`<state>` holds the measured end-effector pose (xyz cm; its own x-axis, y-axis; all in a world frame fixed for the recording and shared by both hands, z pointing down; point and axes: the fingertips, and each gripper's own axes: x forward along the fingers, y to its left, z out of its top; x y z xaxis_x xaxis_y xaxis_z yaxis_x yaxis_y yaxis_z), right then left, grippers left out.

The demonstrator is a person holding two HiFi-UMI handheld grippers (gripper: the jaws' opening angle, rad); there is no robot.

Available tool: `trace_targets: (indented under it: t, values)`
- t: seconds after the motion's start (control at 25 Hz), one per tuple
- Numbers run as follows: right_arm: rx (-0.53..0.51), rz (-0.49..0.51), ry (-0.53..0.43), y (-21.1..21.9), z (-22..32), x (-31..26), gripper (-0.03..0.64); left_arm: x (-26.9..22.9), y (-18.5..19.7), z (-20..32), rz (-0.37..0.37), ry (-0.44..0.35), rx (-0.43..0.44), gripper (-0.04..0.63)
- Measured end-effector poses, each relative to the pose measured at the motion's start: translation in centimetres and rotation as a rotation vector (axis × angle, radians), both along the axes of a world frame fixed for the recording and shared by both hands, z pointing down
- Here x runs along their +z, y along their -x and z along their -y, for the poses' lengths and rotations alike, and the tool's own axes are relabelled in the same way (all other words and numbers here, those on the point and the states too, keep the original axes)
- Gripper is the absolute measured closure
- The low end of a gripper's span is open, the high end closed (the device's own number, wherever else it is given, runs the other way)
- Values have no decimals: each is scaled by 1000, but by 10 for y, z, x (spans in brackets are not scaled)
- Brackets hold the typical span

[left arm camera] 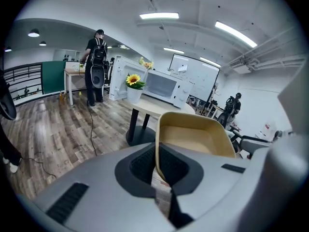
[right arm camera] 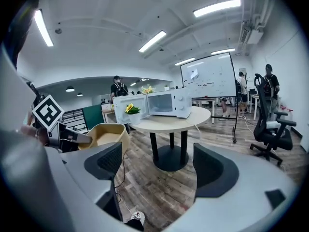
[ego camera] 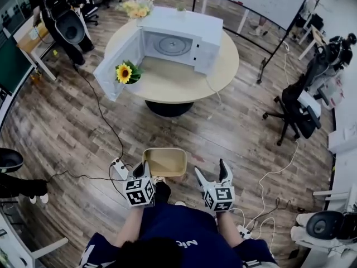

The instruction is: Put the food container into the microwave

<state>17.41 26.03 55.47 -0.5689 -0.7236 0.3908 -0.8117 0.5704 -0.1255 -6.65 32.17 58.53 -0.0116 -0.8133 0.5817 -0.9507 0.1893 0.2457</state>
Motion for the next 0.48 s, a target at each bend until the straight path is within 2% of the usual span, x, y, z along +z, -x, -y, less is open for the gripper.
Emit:
trace_targets:
  t: [0.24,0.48]
  values:
    - [32,-20,9,42,41,2,169,1,33,57,-3,-5,70,589]
    - [105,-20,35,69,75,11,173,5,65,105,8,7,129,589]
